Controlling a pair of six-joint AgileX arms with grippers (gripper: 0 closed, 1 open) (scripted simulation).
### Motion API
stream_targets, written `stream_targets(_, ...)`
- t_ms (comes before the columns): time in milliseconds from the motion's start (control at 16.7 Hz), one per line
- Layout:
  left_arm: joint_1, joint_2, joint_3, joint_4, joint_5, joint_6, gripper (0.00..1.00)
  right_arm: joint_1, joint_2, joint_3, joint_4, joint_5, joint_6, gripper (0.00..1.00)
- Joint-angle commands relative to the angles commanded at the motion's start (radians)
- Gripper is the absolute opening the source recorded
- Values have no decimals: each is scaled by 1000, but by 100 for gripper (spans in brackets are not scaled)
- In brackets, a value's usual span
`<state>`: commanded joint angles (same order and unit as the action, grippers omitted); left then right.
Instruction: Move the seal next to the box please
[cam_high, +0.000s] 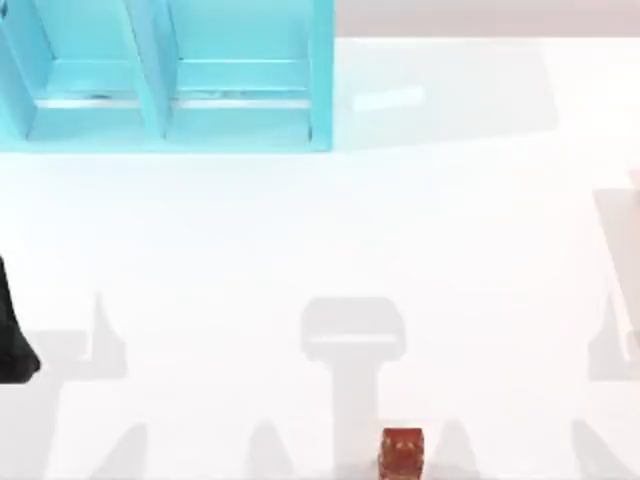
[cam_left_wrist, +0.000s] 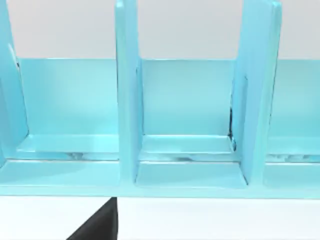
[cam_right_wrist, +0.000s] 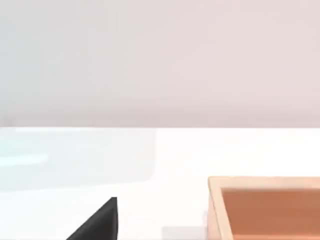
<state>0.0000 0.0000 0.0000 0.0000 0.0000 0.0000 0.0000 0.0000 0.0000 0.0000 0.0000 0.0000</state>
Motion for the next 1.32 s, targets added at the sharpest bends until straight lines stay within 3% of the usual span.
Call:
stream_targets(240, 0, 0, 0, 0, 0, 0, 100, 25, 32, 31, -29, 0, 26, 100)
stream_targets(480, 0, 0, 0, 0, 0, 0, 100, 159, 223, 200, -183, 0, 161, 100)
stream_targets(1320, 0, 0, 0, 0, 0, 0, 100, 823, 1530, 1166, -994, 0, 834, 100)
